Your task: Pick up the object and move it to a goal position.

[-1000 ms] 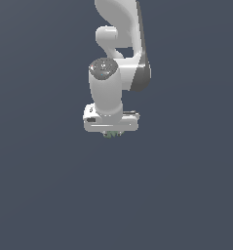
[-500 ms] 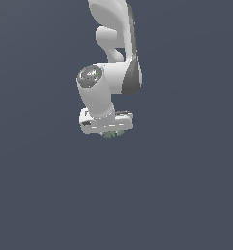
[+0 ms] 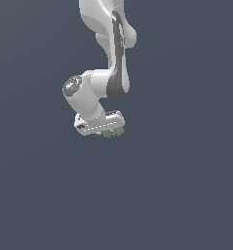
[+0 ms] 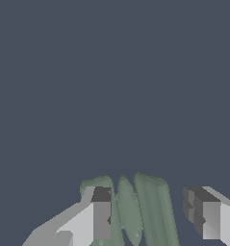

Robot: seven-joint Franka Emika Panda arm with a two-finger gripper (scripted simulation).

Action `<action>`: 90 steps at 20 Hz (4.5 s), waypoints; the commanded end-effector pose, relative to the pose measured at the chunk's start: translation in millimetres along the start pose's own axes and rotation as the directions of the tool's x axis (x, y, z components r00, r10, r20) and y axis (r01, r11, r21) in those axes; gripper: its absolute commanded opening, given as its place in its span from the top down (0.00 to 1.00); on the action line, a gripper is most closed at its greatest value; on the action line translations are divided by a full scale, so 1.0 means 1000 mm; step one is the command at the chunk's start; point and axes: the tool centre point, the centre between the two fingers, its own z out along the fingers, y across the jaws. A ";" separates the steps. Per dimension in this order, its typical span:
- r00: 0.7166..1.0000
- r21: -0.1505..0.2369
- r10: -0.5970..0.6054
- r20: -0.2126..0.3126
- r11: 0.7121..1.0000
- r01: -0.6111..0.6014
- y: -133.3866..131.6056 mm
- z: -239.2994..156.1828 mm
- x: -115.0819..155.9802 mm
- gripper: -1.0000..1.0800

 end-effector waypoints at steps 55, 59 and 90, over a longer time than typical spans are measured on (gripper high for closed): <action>0.962 0.382 -0.097 -0.255 0.904 0.192 0.035 0.088 -0.072 1.00; 0.962 0.382 -0.097 -0.255 0.904 0.192 0.035 0.088 -0.072 1.00; 0.962 0.374 -0.094 -0.256 0.908 0.189 -0.100 -0.046 -0.061 1.00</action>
